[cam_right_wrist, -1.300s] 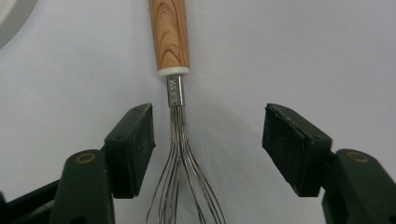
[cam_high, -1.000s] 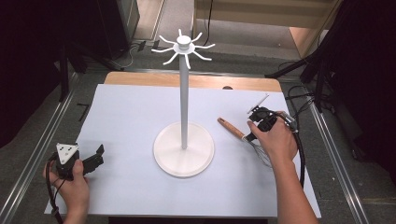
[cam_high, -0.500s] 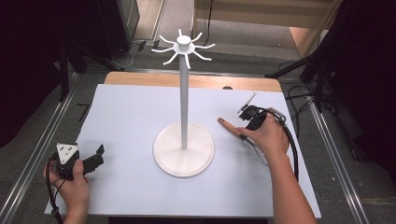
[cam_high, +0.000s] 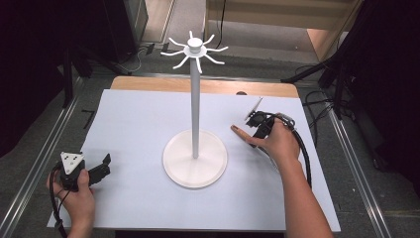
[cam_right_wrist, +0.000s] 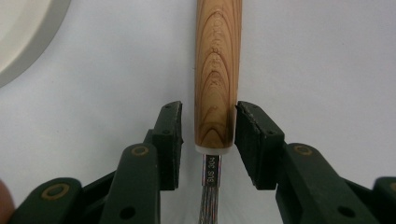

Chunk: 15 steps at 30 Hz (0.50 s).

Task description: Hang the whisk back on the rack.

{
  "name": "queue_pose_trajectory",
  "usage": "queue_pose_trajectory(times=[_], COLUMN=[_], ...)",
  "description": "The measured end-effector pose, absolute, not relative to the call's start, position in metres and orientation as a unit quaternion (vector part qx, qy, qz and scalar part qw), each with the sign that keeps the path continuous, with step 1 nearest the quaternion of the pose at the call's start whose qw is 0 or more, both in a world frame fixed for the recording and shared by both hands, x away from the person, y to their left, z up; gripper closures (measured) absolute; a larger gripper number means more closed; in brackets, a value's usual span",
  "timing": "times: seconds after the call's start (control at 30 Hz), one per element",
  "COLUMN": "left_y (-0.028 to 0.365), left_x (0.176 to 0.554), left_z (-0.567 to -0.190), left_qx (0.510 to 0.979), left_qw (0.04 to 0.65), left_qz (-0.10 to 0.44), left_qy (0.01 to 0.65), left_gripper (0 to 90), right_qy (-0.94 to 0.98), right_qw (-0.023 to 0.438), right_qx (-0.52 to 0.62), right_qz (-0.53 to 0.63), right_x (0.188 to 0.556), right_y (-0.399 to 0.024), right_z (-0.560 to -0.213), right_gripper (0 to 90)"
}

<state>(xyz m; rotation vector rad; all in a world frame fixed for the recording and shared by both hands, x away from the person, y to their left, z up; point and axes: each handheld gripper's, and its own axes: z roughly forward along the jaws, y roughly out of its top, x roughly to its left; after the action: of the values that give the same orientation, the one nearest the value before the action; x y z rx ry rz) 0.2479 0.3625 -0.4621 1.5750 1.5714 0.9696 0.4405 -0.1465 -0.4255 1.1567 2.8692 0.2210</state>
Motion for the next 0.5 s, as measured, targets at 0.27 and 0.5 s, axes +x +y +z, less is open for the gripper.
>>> queue_pose_trajectory(times=[0.27, 0.5], left_y=[0.362, 0.362], left_x=[0.248, 0.249], left_z=[-0.462, -0.462], left_qx=[0.611, 0.612], left_qw=[0.344, 0.344], left_qz=[0.375, 0.376], left_qy=[0.607, 0.605], left_gripper=[13.4, 13.4], right_qy=[0.925, 0.92], right_qw=[0.021, 0.017], right_qx=[0.377, 0.388], right_qz=[0.055, 0.046], right_x=[0.445, 0.449], right_y=[-0.142, -0.139], right_z=[-0.435, -0.439], right_gripper=[68.4, 69.0])
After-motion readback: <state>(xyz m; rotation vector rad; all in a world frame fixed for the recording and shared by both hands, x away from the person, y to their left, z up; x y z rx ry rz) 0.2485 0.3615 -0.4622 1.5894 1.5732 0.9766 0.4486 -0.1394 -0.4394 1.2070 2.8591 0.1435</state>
